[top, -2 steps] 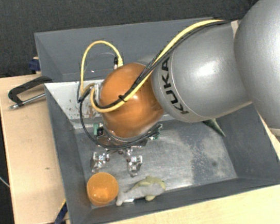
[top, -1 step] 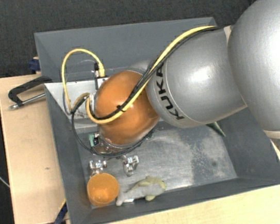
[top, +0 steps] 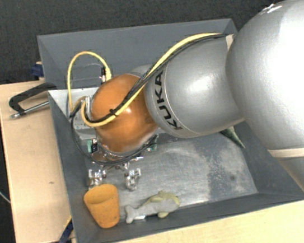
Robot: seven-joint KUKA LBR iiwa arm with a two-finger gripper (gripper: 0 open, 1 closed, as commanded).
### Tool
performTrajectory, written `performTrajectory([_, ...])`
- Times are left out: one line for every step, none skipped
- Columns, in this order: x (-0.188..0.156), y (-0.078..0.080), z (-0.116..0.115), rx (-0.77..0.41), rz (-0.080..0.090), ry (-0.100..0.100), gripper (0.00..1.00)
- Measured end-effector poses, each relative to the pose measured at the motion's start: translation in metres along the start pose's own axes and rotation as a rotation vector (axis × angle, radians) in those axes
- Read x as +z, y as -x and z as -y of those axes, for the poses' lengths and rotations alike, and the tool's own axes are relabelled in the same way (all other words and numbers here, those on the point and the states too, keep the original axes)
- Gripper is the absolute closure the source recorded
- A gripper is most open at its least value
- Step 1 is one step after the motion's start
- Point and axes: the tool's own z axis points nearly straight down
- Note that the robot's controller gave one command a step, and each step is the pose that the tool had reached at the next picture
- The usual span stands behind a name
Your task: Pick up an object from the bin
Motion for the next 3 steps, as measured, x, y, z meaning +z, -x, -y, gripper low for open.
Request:
performTrajectory([0.0,0.003,0.028,-0.095,-0.002,0.002,0.0])
performTrajectory([-0.001,0.001,0.03,-0.094,-0.005,0.0,1.0])
performTrajectory([-0.167,-0.005,0.008,-0.205,0.001,-0.007,1.0])
